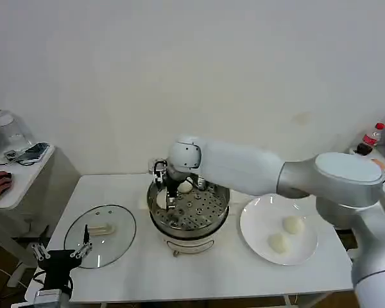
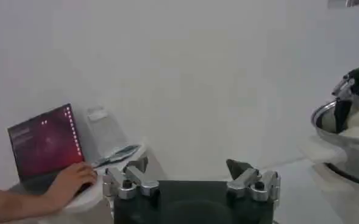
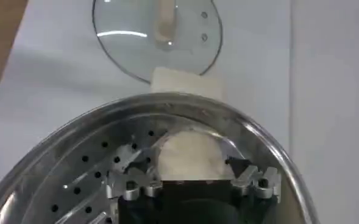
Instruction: Take steamed baozi put them in steamer then cover it.
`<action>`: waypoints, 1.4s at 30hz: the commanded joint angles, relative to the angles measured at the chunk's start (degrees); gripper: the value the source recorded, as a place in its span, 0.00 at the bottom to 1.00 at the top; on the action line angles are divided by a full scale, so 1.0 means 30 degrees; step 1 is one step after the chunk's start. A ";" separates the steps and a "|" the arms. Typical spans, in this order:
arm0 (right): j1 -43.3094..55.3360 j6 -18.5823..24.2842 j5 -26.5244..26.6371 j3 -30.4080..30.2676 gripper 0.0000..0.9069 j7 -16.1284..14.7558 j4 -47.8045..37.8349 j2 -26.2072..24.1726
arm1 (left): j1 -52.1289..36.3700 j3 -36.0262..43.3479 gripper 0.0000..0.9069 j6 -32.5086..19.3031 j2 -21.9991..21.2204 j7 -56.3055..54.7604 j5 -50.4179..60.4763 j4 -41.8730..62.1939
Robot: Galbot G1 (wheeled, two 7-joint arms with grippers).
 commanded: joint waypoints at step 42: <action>-1.1402 0.7769 -1.1692 0.8793 1.00 -0.5116 0.8439 -1.8634 | 0.0514 0.1315 1.00 0.0048 -0.0099 0.0081 0.0932 0.0310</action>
